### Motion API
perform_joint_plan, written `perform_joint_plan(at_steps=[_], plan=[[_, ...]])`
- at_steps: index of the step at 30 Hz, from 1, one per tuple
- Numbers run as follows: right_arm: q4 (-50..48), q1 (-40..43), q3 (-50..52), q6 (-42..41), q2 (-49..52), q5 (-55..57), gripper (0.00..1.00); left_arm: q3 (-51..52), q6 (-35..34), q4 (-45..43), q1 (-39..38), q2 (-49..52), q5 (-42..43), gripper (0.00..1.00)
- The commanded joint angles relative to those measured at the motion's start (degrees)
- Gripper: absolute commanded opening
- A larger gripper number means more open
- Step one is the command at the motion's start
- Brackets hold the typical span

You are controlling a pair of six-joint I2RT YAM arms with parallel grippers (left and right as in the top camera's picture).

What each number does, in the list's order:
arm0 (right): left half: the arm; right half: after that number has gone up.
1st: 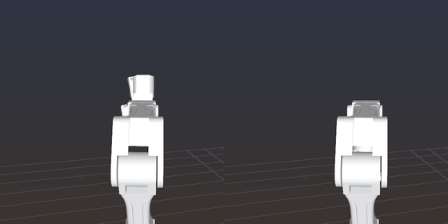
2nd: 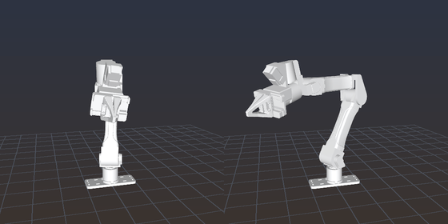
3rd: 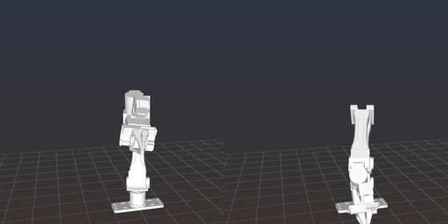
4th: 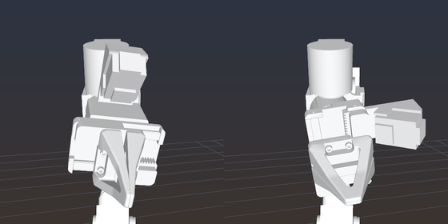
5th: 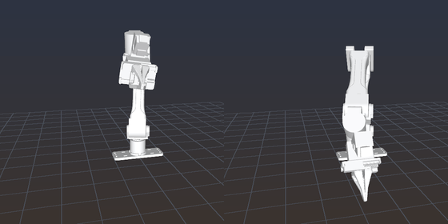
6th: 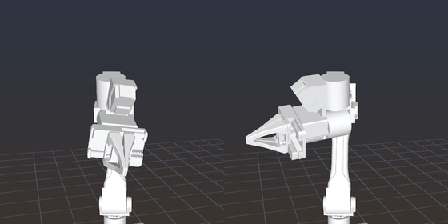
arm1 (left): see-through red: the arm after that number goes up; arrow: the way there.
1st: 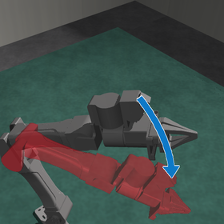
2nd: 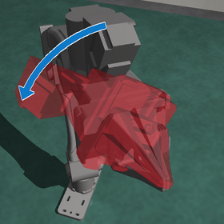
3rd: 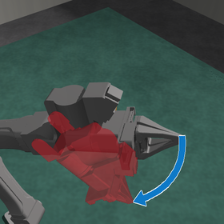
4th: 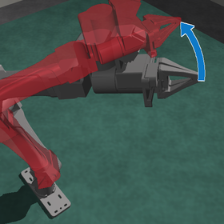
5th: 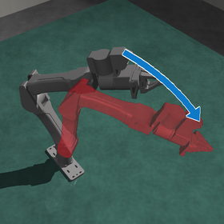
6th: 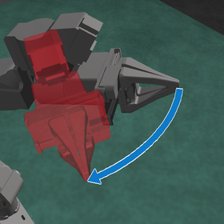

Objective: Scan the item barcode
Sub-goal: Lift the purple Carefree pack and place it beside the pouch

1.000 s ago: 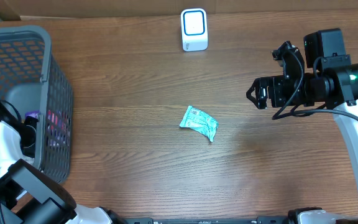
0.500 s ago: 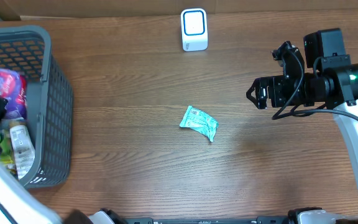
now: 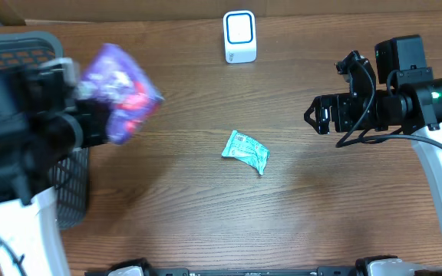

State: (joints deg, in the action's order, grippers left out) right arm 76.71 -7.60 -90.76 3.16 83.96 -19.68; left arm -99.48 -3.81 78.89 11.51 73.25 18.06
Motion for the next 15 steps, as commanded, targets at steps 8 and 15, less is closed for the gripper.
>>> perform_joint_plan(at_steps=[8, 15], plan=[[0.09, -0.33, -1.11, -0.13, 0.07, -0.37, 1.0, 20.94, 5.11, -14.97, -16.94, 14.58, -3.61, 0.04], [0.09, -0.33, -1.11, -0.13, 0.07, -0.37, 1.0, 26.8, 5.44, -23.67, -23.12, 25.42, -3.65, 0.05]])
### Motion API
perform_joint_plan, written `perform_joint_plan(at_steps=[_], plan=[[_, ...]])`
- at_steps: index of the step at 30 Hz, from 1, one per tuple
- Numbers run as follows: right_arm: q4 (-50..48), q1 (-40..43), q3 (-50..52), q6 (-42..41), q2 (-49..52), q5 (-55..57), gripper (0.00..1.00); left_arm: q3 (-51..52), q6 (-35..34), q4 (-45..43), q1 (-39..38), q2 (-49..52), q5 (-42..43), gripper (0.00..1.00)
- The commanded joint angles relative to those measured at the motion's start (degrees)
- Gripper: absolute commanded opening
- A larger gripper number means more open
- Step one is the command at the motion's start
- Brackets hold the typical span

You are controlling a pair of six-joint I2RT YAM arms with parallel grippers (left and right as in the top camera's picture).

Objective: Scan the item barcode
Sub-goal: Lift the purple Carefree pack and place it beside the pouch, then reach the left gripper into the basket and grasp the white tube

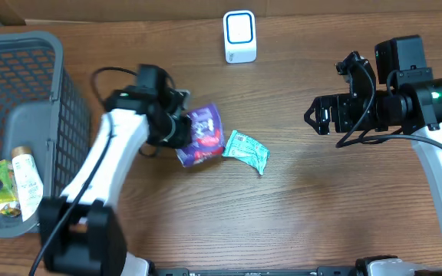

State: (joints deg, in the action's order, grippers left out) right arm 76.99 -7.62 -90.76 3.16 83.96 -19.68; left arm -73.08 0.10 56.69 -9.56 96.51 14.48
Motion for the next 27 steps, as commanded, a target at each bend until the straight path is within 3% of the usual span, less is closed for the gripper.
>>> perform_joint_plan(at_steps=[1, 2, 5, 6, 9, 12, 19, 24, 27], plan=[[-0.2, -0.31, -1.14, -0.13, 0.07, -0.35, 1.0, 0.39, 1.7, -1.97, -2.69, 3.06, -0.07, 0.08], [-0.2, -0.31, -1.11, -0.13, 0.07, -0.35, 1.0, 0.39, 1.68, -2.4, -3.3, 3.8, -0.07, 0.14], [-0.15, -0.31, -1.11, -0.13, 0.07, -0.37, 1.0, 0.22, 1.64, -2.75, -4.0, 4.26, -0.09, 0.47], [-0.17, -0.31, -1.11, -0.13, 0.07, -0.37, 1.0, -0.2, 1.62, -2.56, -3.98, 4.15, -0.04, 0.51], [-0.35, -0.31, -1.11, -0.13, 0.07, -0.37, 1.0, -3.76, 0.96, -0.07, -3.85, 3.56, 0.33, 0.51], [-0.31, -0.31, -1.11, -0.15, 0.07, -0.39, 1.0, -14.19, 0.68, 6.75, -3.82, 2.16, -0.46, 0.51], [-0.35, -0.31, -1.11, -0.15, 0.07, -0.39, 1.0, -39.71, -8.92, 24.09, -1.01, -2.1, -18.23, 0.49], [-0.35, -0.31, -1.11, -0.15, 0.07, -0.39, 1.0, -48.63, -17.46, 31.41, 8.2, -7.26, -25.55, 0.57], [-0.37, -0.31, -1.11, -0.13, 0.07, -0.39, 1.0, -48.57, -22.93, 34.49, 19.41, -10.6, -25.81, 0.59]])
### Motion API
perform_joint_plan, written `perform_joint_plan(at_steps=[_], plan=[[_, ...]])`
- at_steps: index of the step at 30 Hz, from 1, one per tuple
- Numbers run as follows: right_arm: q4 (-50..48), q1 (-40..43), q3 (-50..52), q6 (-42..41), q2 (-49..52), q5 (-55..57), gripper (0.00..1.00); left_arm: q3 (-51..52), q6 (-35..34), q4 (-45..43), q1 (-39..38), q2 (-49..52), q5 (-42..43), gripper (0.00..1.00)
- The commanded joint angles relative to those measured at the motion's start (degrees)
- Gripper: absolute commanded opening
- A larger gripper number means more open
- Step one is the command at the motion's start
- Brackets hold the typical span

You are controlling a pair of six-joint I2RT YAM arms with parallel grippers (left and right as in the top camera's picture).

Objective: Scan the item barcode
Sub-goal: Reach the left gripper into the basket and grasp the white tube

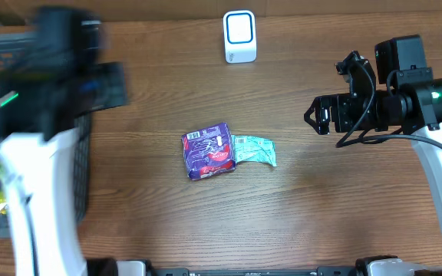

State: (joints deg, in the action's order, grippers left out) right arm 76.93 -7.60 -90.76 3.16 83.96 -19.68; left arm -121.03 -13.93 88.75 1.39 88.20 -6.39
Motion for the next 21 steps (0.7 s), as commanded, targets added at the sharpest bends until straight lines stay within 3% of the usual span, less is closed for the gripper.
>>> perform_joint_plan(at_steps=[1, 5, 10, 18, 21], plan=[[-0.31, -0.33, -1.11, -0.15, 0.07, -0.39, 1.0, -0.61, -10.43, 3.72, 11.76, -2.64, -4.94, 0.59], [-0.28, -0.33, -1.14, -0.13, 0.07, -0.39, 1.0, 0.42, -14.19, 8.07, 26.73, -2.34, -4.02, 0.61], [-0.35, -0.33, -1.11, -0.13, 0.07, -0.39, 1.0, 9.42, -14.43, 5.2, 40.19, -2.05, -0.52, 0.68], [-1.18, -0.33, -1.11, -0.15, 0.07, -0.44, 1.0, 30.99, -12.83, -10.05, 44.28, -2.01, -0.02, 0.71], [-1.11, -0.33, -1.11, -0.13, 0.07, -0.59, 1.0, 40.24, -12.87, -19.3, 44.28, -1.84, 0.04, 0.9]])
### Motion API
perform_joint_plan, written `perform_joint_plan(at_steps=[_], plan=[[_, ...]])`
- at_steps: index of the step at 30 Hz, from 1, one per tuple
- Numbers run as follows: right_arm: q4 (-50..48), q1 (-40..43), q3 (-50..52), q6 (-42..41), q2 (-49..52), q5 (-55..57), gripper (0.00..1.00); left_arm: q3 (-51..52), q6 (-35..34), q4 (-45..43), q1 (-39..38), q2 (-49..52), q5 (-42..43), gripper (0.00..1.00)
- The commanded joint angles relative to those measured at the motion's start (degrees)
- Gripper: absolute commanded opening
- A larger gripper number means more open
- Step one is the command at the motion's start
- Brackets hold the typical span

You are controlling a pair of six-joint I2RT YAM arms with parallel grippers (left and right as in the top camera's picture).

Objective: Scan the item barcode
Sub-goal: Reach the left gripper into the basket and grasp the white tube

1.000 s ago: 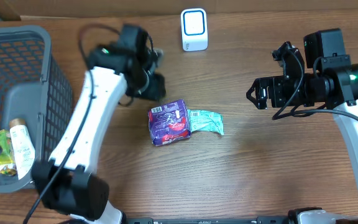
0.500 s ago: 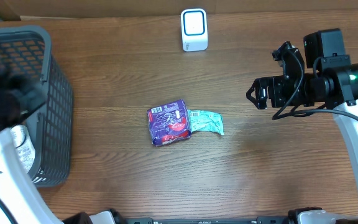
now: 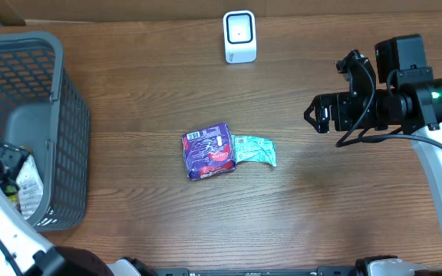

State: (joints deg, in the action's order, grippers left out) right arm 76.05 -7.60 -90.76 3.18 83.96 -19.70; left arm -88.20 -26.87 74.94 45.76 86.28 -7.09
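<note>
A purple snack packet (image 3: 208, 152) lies flat mid-table with a white barcode label facing up. Its right edge touches a teal packet (image 3: 255, 150). The white scanner (image 3: 239, 36) stands at the far edge. My left arm comes in from the lower left. Its gripper (image 3: 6, 158) is down inside the grey basket (image 3: 67, 130), mostly hidden, so its jaws cannot be read. My right gripper (image 3: 308, 116) hovers to the right of the packets with nothing in it, and its jaw gap is unclear from above.
The basket fills the left edge of the table and holds a few more packets (image 3: 26, 188). Cardboard lines the far edge behind the scanner. Bare wood lies between the packets and the scanner.
My left arm, then a blur above the basket's top corner, now reaches into the basket from the lower left. Both packets and the right arm have stayed put.
At first my left gripper held the purple packet in the air by the basket, with the teal packet alone mid-table. Then it had the purple packet down beside the teal one. Later the purple packet lay released, the teal one nudged right, and the arm was back at the basket.
</note>
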Motion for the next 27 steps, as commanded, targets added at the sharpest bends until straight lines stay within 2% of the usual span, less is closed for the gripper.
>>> perform_joint_plan(at_steps=[1, 6, 9, 11, 14, 21, 27], plan=[[-0.24, -0.33, -1.11, -0.15, 0.07, -0.57, 1.0, 9.53, 0.07, -7.91, -0.09, 0.26, 0.74, 0.94], [-0.28, -0.33, -1.11, -0.17, 0.07, -0.59, 1.0, 19.65, 1.22, -23.82, -0.07, 0.79, 0.68, 0.96], [-0.28, -0.33, -1.11, -0.15, 0.07, -0.57, 1.0, 23.87, 6.4, -31.45, -0.09, 0.83, 0.74, 0.95], [-0.26, -0.33, -1.11, -0.15, 0.09, -0.57, 1.0, 28.2, 12.63, -37.94, -0.07, 0.83, 0.68, 0.94], [0.02, -0.33, -1.11, -0.15, 0.09, -0.55, 1.0, 30.03, 14.19, -40.85, -0.02, 0.83, 0.02, 0.94], [1.01, -0.33, -0.96, -0.15, 0.07, -0.55, 1.0, 31.5, 15.76, -43.12, -0.02, 1.53, -9.18, 0.9], [0.79, -0.33, 0.83, 0.07, 0.09, -0.42, 1.0, 31.52, 15.78, -43.56, -0.02, 6.45, -9.84, 0.89]])
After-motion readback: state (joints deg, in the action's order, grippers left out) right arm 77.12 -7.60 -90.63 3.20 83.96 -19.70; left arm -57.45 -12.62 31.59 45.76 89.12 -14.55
